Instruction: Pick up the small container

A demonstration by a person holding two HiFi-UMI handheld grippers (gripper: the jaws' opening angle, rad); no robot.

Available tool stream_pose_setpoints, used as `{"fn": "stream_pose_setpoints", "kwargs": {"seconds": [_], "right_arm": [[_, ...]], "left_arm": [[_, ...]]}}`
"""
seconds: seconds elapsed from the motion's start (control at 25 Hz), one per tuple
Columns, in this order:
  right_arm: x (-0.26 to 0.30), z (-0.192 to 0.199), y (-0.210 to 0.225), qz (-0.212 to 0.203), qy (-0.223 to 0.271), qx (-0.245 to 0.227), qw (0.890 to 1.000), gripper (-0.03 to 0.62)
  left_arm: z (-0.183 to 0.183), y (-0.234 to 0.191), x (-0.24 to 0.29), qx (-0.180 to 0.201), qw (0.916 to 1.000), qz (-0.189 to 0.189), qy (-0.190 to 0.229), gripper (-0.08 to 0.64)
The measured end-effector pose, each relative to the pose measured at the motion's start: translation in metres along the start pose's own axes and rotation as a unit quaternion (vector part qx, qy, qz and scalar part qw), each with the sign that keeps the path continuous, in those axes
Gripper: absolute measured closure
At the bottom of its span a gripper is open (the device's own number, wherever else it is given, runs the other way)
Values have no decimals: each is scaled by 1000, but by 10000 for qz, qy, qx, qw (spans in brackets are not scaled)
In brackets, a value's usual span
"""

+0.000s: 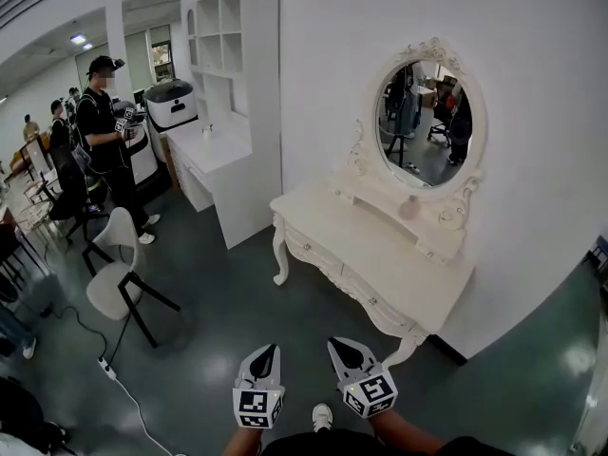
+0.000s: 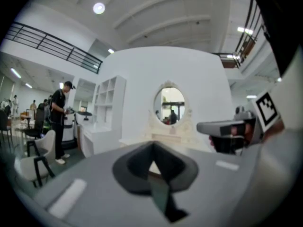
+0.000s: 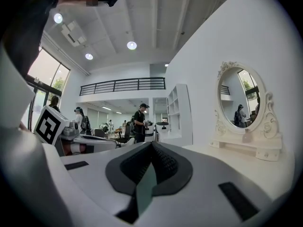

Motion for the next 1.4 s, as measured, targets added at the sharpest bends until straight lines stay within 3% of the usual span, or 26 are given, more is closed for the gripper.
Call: {"fn": "stream_pose_setpoints", "kwargs": {"seconds": [0.24,0.44,0.64,0.96,1.24,1.4], "right_arm": [[21,-12,56,18,107,-55,9999,586],[27,-20,99,76,287,-5,9996,586],[30,-17,130,45,296,-51,9995,586],[42,-11,157,113,292,115,9994,586],[67,0,173,281,255,298,9988,586],[91,-4,186,421,261,221,9985,586]], "left_arm": [[-19,-6,46,16,9997,-221,76,552],[-24,5,83,-67,9998,-162,-66,552],[-28,23,112,86,9997,-131,-177,552],[-35,31,149,259,9994,-27,-238,552],[-33,11,189,35,9998,84,-204,552],[-30,-1,217,34,9992,327,-220,552]]}}
Point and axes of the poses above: the fingertips, and each gripper's own axes: x forward along the fingers, y to its right, z out of its underside, the point moved 3 cm from there along -x, backward along the fingers, and after that the axes turned 6 degrees about -z, right-handed, at the moved point
